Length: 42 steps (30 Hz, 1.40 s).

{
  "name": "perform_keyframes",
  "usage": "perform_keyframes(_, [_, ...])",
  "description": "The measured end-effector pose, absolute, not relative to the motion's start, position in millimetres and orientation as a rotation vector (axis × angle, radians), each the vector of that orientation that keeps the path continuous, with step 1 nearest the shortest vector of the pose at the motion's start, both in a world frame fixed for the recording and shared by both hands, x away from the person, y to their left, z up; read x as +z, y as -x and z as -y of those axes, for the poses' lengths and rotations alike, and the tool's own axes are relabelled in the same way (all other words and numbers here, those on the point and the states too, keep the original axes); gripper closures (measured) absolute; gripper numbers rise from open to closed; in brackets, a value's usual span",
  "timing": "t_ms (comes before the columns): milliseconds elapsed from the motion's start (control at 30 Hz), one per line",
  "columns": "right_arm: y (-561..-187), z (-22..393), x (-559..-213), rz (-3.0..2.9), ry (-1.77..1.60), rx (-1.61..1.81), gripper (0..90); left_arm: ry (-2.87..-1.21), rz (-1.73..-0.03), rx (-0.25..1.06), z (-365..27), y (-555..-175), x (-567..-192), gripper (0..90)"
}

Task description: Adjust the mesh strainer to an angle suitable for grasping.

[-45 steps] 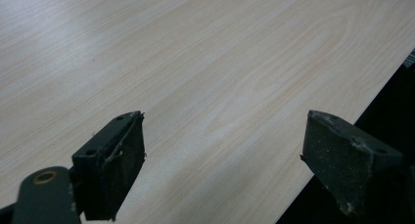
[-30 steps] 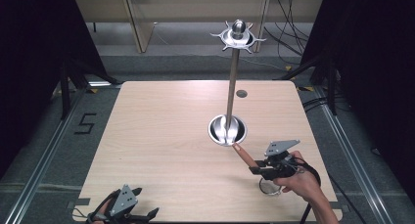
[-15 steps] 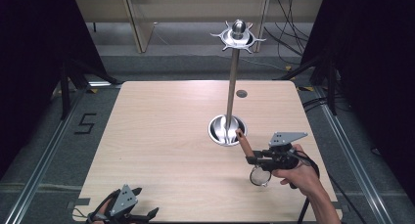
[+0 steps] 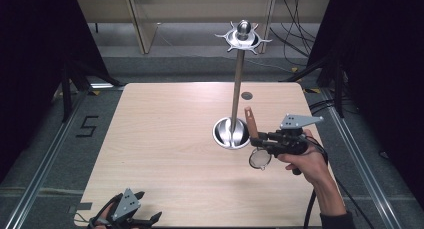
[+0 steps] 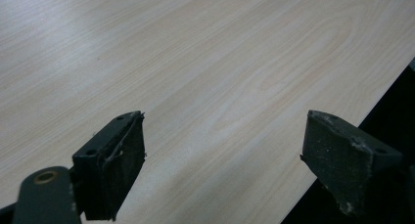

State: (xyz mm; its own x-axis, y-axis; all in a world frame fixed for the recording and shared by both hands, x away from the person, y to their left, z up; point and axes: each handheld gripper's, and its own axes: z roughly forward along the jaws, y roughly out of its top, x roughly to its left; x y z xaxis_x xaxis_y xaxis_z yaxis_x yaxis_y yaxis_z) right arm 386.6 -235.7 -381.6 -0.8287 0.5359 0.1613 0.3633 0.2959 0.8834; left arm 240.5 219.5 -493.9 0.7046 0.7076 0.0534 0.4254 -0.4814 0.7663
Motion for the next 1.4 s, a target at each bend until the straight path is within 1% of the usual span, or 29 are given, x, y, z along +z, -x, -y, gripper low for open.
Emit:
perform_keyframes(67, [-390, 236, -371, -2.384, -0.826, 1.58, 71.7, -2.141, -0.856, 0.48, -219, -241, -494, 15.5])
perform_keyframes(133, [-392, 235, -360, -2.362, -0.829, 1.6, 71.7, -2.106, -0.899, 0.446, -217, -238, -495, 15.5])
perform_keyframes(167, [-394, 234, -354, -2.336, -0.811, 1.616, 71.7, -2.121, -0.869, 0.461, -218, -240, -495, 15.5])
perform_keyframes(200, [-394, 234, -349, -2.339, -0.813, 1.607, 71.7, -2.127, -0.891, 0.46, -218, -239, -495, 15.5])
perform_keyframes(400, [-400, 236, -322, -2.29, -0.782, 1.617, 71.7, -2.124, -0.897, 0.457, -218, -239, -495, 15.5])
perform_keyframes(667, [-408, 237, -299, -2.242, -0.777, 1.643, 71.7, -2.137, -0.888, 0.477, -218, -240, -495, 15.5])
perform_keyframes(833, [-417, 237, -281, -2.195, -0.767, 1.667, 71.7, -2.115, -0.894, 0.454, -217, -239, -496, 15.5])
perform_keyframes(867, [-417, 237, -281, -2.195, -0.767, 1.667, 71.7, -2.135, -0.842, 0.48, -218, -241, -495, 15.5])
perform_keyframes(900, [-420, 236, -276, -2.185, -0.765, 1.673, 71.7, -2.122, -0.896, 0.462, -217, -239, -496, 15.5])
perform_keyframes(1133, [-427, 234, -268, -2.164, -0.784, 1.699, 71.7, -2.133, -0.895, 0.467, -217, -239, -496, 15.5])
perform_keyframes(1200, [-430, 233, -267, -2.168, -0.8, 1.688, 71.7, -2.106, -0.893, 0.444, -216, -238, -496, 15.5])
perform_keyframes(1300, [-434, 233, -268, -2.177, -0.815, 1.679, 71.7, -2.094, -0.887, 0.443, -215, -239, -497, 15.5])
perform_keyframes(1400, [-439, 231, -270, -2.182, -0.82, 1.679, 71.6, -2.138, -0.895, 0.46, -217, -239, -495, 15.5])
